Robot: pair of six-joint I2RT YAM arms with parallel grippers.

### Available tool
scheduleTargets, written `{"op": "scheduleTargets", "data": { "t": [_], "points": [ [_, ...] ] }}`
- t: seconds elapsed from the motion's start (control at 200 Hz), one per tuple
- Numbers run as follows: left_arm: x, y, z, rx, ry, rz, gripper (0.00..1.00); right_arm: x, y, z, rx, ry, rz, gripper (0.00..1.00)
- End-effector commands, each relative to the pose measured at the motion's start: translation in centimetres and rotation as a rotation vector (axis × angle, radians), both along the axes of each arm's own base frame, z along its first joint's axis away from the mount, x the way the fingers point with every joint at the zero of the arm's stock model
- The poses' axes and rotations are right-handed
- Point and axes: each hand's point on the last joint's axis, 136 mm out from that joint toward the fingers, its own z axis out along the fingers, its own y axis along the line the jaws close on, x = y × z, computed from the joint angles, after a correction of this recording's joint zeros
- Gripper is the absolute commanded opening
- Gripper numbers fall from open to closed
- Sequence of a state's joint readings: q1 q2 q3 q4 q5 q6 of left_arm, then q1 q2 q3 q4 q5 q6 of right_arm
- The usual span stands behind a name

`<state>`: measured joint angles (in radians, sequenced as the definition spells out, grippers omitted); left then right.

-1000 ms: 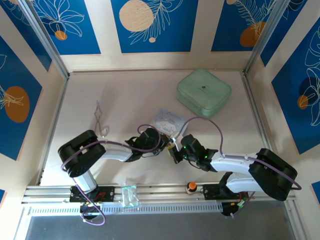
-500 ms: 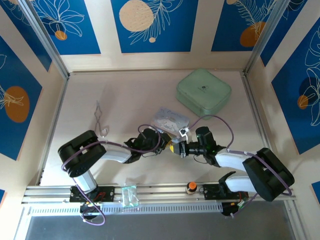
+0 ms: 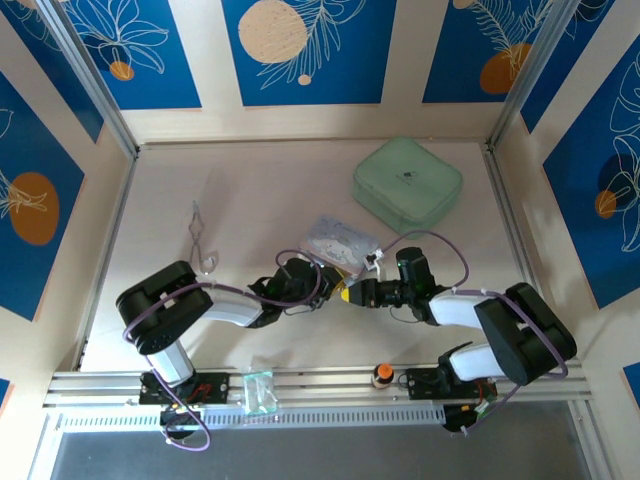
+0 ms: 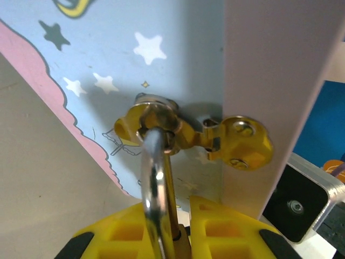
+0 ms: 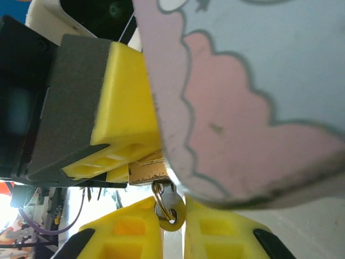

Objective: Unlock the padlock with the key

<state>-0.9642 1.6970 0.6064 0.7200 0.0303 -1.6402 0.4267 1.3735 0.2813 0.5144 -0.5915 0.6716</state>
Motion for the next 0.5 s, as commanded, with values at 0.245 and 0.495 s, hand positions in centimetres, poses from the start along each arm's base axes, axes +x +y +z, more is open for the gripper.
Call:
{"op": "scheduleTargets", "data": {
  "t": [0.245, 0.495],
  "points": [
    [-1.68, 0.03, -0.24, 0.014, -0.005, -0.074, 0.0, 3.66, -1.88, -1.29, -0.047, 0.078, -0.205, 0.26],
    [-1.49, 0.42, -0.43, 0.044, -0.011, -0.064, 0.0, 3.5, -1.91, -1.08, -0.093, 0.037, -0.203, 0.27]
  ]
}}
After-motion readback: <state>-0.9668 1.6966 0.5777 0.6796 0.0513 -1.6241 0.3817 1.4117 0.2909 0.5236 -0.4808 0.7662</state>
